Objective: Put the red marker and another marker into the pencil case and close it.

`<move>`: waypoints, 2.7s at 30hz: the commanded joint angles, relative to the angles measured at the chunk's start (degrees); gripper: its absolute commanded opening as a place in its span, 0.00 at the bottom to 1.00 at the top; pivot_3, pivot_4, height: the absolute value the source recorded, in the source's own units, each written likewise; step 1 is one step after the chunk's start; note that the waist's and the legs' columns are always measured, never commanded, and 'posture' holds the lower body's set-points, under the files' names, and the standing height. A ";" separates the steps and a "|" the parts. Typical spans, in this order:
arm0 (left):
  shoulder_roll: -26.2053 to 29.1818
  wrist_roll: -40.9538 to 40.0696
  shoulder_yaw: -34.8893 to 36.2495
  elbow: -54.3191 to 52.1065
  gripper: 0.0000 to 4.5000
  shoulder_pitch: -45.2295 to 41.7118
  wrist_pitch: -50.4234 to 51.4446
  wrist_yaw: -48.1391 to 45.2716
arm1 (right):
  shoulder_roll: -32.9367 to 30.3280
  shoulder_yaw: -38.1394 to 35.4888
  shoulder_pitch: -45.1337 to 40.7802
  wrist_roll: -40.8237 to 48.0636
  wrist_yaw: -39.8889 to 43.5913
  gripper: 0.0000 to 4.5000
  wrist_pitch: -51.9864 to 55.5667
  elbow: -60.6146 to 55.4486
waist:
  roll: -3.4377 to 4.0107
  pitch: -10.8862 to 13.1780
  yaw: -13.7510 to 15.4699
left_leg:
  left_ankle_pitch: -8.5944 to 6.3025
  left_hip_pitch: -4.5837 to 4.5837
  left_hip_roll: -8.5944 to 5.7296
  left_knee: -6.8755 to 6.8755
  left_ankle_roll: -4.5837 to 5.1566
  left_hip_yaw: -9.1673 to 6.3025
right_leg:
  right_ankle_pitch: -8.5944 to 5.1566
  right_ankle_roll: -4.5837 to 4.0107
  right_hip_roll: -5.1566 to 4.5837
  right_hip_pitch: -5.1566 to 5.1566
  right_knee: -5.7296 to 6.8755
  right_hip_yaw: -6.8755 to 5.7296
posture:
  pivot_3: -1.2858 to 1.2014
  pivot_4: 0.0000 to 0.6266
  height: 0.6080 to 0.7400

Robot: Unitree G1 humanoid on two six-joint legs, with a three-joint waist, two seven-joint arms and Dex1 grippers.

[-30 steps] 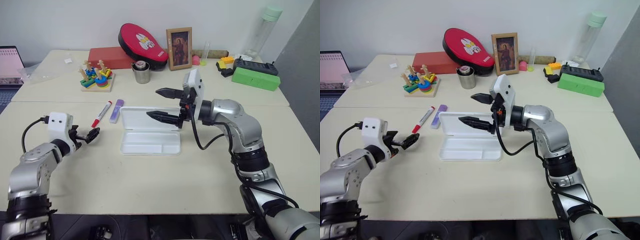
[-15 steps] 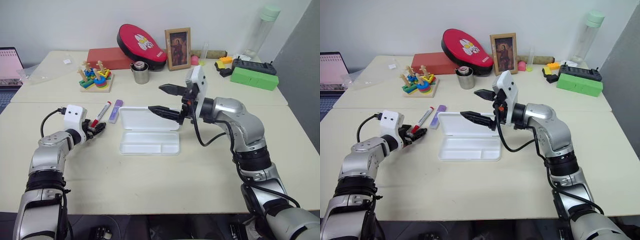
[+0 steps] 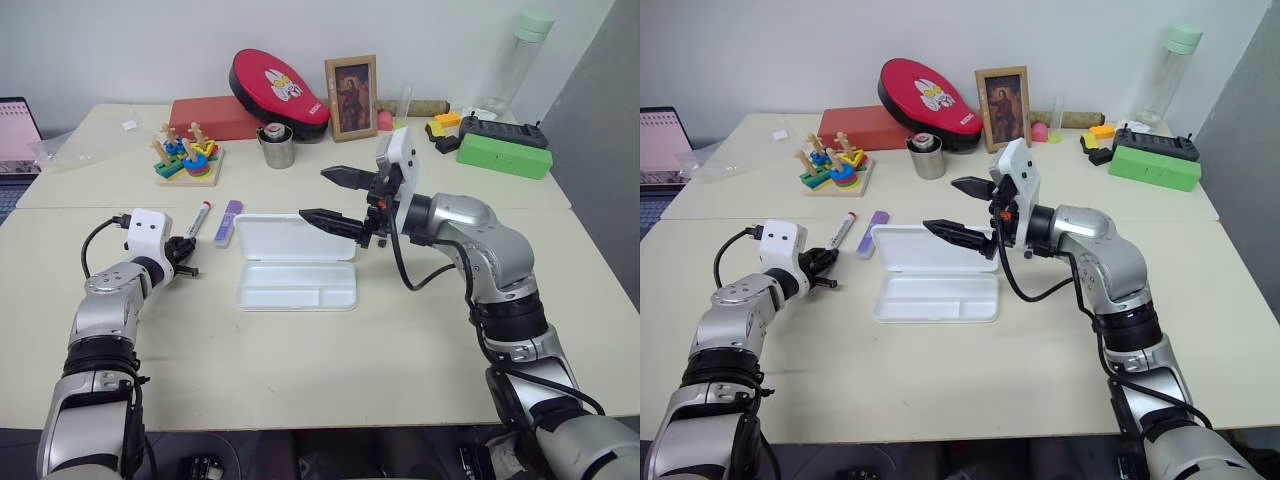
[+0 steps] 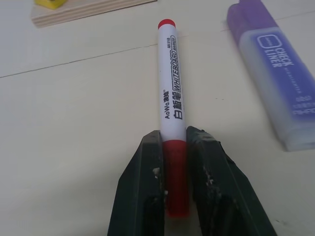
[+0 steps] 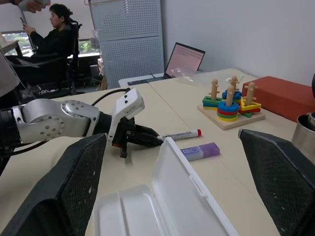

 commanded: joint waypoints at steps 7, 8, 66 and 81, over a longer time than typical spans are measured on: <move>0.88 -17.60 5.64 -35.61 0.09 2.93 1.67 -12.29 | -7.84 -6.59 0.78 10.89 6.19 1.00 4.59 -8.89 | -0.02 0.02 1.25 | 0.00 -0.23 -0.03 -0.04 -0.01 -0.14 | 0.00 -0.01 -0.08 0.04 -0.30 -0.17 | 0.52 0.24 1.00; 2.78 -20.76 4.49 -40.93 0.09 4.12 4.52 -16.69 | -9.12 -7.01 1.24 11.46 6.99 1.00 4.96 -9.18 | -0.02 0.01 1.27 | 0.00 -0.21 -0.03 -0.04 -0.01 -0.14 | 0.01 0.00 -0.08 0.05 -0.31 -0.16 | 0.52 0.24 1.00; -3.83 -7.22 6.83 -34.70 1.00 -6.45 22.56 2.52 | -10.84 -5.32 3.72 12.64 1.39 1.00 2.71 -11.70 | 0.14 0.11 -0.13 | -0.01 -0.07 0.00 0.13 0.02 -0.14 | -0.11 -0.09 0.04 0.08 -0.09 -0.05 | 0.52 0.24 1.00; -6.90 -1.63 -1.78 -21.27 1.00 -2.47 22.18 1.82 | -8.76 -3.19 3.12 11.11 1.46 1.00 1.85 -11.33 | 0.14 0.11 0.19 | 0.00 -0.11 -0.01 0.10 0.01 -0.24 | -0.11 -0.11 0.04 0.08 -0.09 -0.16 | 0.52 0.24 1.00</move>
